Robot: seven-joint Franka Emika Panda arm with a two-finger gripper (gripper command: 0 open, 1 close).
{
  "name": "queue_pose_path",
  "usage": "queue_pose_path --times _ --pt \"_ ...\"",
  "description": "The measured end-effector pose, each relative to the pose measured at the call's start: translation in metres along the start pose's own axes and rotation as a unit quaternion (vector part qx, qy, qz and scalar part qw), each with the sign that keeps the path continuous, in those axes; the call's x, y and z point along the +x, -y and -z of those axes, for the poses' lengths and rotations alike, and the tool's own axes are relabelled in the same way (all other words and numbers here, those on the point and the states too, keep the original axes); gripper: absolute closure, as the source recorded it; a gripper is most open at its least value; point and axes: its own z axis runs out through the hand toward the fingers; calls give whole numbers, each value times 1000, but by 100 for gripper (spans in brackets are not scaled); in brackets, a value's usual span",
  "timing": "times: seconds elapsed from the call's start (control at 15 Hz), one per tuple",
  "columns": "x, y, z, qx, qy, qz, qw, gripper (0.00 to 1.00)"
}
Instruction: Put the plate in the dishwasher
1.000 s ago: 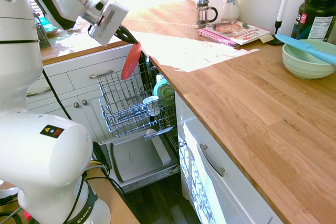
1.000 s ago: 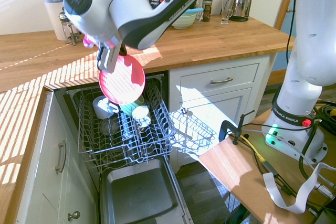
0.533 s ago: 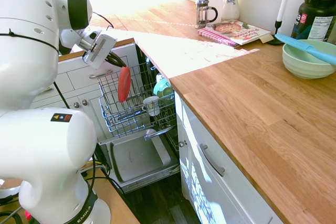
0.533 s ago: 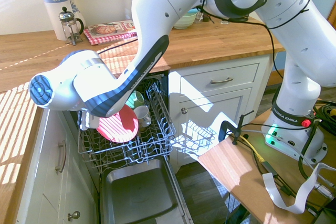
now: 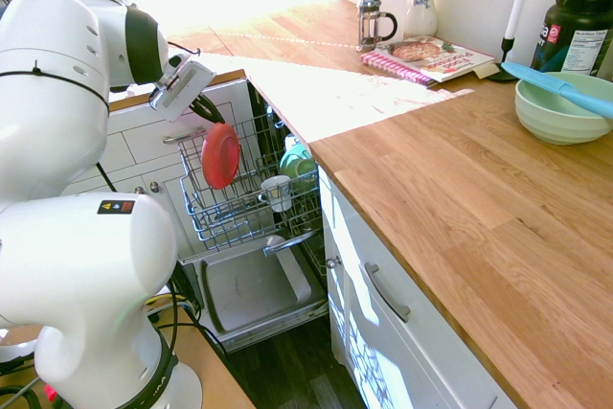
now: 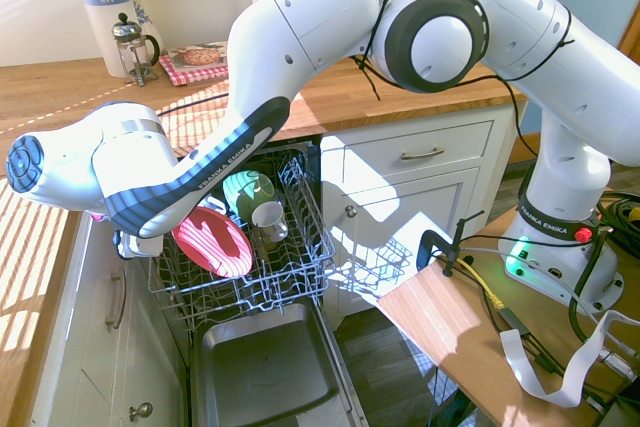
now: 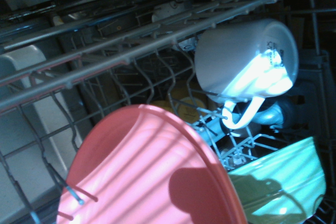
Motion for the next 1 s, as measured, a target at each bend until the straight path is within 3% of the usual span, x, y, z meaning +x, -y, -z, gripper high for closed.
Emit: queue_pose_path --times 0.33,0.67,1.0 --pt "0 8 -1 5 35 5 999 0" --pt "-16 5 28 24 126 47 991 0" --pt "20 -23 38 40 147 37 988 0"
